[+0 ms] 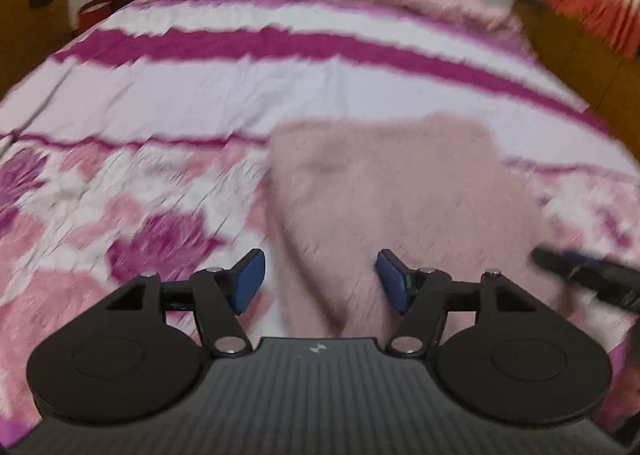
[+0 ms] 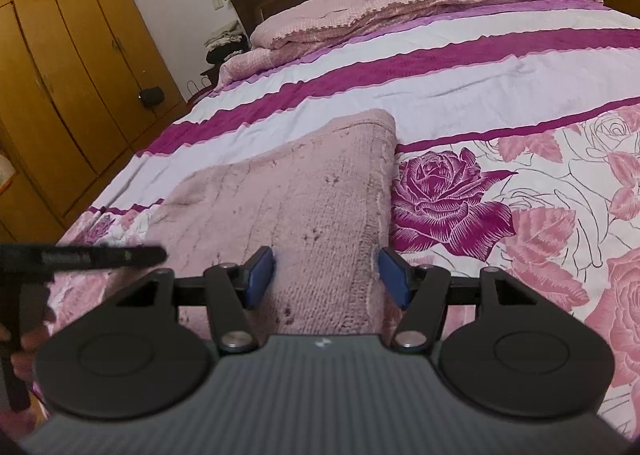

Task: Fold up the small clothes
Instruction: 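Grasp the cardigan edge with the left gripper while the right gripper grasps it too, then lift the cardigan with both grippers, fold it over onto itself, release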

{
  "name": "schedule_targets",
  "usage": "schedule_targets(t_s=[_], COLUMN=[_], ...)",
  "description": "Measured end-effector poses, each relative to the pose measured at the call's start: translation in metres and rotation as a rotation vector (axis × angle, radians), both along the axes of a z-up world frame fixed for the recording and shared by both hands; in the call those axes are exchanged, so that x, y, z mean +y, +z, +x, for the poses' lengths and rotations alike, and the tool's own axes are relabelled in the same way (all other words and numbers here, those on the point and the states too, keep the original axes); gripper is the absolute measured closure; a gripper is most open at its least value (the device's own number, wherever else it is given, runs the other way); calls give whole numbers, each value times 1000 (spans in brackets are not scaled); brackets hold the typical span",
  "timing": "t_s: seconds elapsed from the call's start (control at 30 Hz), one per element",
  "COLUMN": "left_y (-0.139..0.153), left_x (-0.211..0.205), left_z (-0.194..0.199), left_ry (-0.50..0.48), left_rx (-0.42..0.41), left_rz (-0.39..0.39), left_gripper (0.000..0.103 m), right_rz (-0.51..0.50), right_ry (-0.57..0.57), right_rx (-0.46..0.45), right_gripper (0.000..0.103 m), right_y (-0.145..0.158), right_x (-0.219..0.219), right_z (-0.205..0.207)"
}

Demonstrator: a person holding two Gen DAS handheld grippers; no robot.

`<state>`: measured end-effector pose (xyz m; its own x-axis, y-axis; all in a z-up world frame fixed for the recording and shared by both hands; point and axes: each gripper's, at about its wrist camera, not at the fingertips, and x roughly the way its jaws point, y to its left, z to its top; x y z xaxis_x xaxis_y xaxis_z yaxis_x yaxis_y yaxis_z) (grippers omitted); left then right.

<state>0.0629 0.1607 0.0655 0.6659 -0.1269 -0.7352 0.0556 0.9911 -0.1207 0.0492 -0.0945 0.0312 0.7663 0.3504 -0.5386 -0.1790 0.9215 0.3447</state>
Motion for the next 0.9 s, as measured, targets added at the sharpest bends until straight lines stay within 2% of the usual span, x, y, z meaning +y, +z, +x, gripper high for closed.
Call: schedule_targets(t_s=[0.07,0.13,0.23,0.33,0.43,0.6,0.8,0.9], left_y=[-8,-10,-8,-4,-4,-14,-31,-34], left_x=[5,12,20,24,23,12,18,17], left_z=[-6,-9,-11,-11,-9,-3,10,15], left_ry=[42,70,83,75,59,52,53,37], left_rx=[28,35,37,34,38,73,112,111], left_rz=[39,31,-48,-146,-217,-234,-369,-379], left_gripper=[28,26,26,27,26,26,26,28], right_rz=[1,1,8,49,84,155,231,244], right_ry=[17,38,50,21,18,59,155,200], right_rx=[7,10,10,21,54,143,205,227], right_gripper=[41,40,39,26,24,24,22,23], right_y=[0,1,6,11,9,-8,-27,-29], right_x=[0,-1,-5,-16,-25,-33,-25,-18], right_z=[-2,-5,-7,-2,8,26,49,58])
